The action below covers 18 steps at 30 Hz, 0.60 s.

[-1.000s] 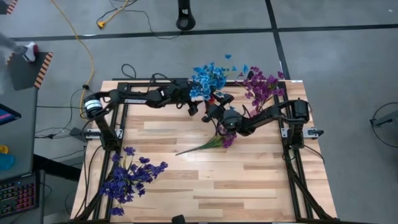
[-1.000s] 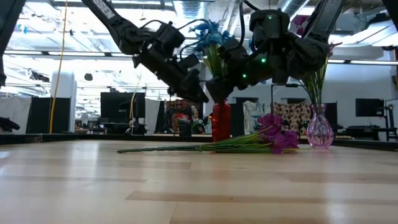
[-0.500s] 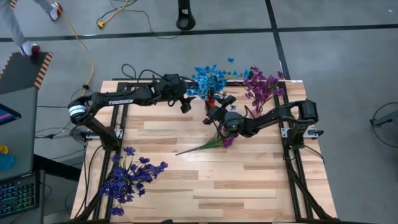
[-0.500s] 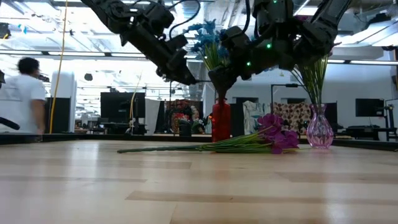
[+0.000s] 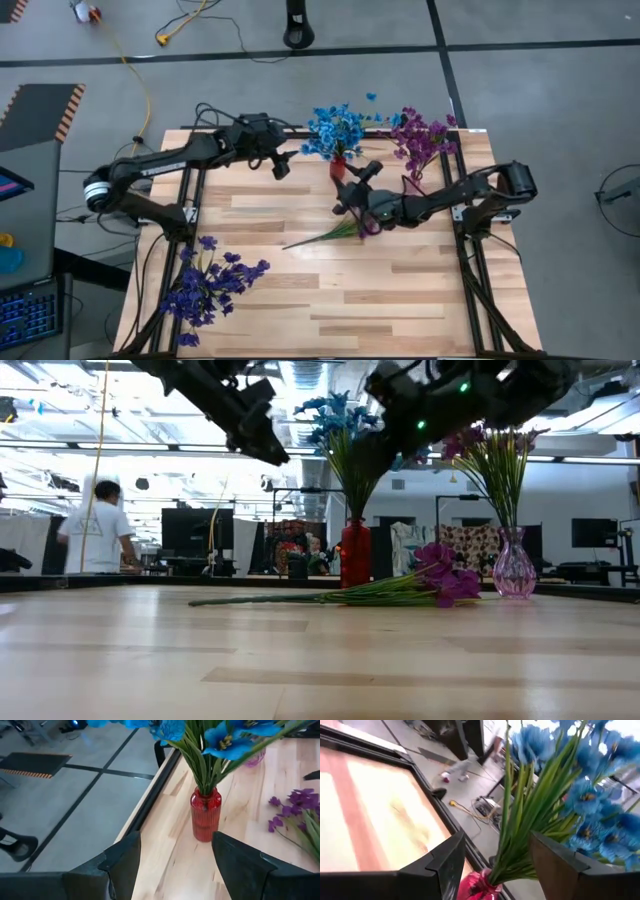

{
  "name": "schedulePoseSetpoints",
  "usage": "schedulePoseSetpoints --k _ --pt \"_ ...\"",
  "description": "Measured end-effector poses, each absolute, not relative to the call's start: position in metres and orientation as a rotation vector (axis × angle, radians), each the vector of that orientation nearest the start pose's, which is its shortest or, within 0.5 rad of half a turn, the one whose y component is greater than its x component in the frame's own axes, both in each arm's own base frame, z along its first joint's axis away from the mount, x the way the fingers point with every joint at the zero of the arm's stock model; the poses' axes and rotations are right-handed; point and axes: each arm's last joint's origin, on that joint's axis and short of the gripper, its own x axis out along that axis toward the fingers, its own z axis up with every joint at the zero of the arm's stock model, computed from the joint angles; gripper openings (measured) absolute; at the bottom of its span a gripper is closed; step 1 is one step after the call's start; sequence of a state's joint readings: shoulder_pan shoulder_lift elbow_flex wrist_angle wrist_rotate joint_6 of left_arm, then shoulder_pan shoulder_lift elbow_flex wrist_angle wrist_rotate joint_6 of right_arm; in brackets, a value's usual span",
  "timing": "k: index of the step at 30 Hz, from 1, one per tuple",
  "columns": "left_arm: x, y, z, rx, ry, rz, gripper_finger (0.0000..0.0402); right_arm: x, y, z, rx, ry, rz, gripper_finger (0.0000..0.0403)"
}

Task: Sort flowers into vase by color
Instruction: Put the violet flowers into the violet vase

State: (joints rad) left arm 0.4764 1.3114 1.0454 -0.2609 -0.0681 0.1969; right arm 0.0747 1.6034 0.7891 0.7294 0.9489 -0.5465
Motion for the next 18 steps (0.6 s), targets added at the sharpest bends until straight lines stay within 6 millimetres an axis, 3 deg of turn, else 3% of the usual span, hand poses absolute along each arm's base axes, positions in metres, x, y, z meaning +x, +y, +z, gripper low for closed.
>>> schedulePoseSetpoints --k 5,10,14,18 --pt "0.239 0.125 0.315 0.055 0.579 0.482 0.0233 0.316 0.025 0.238 -0.391 0.211 -0.804 0.0244" --pt "0.228 0.120 0.320 0.048 0.597 0.477 0.0233 0.306 0.055 0.246 -0.061 0.069 -0.719 0.0244" --pt "0.225 0.118 0.319 0.006 0.612 0.458 0.0233 0.301 0.081 0.244 0.186 -0.007 -0.636 0.0244" --pt "0.226 0.114 0.315 -0.037 0.622 0.371 0.0233 0.295 0.101 0.238 0.277 0.007 -0.573 0.0244"
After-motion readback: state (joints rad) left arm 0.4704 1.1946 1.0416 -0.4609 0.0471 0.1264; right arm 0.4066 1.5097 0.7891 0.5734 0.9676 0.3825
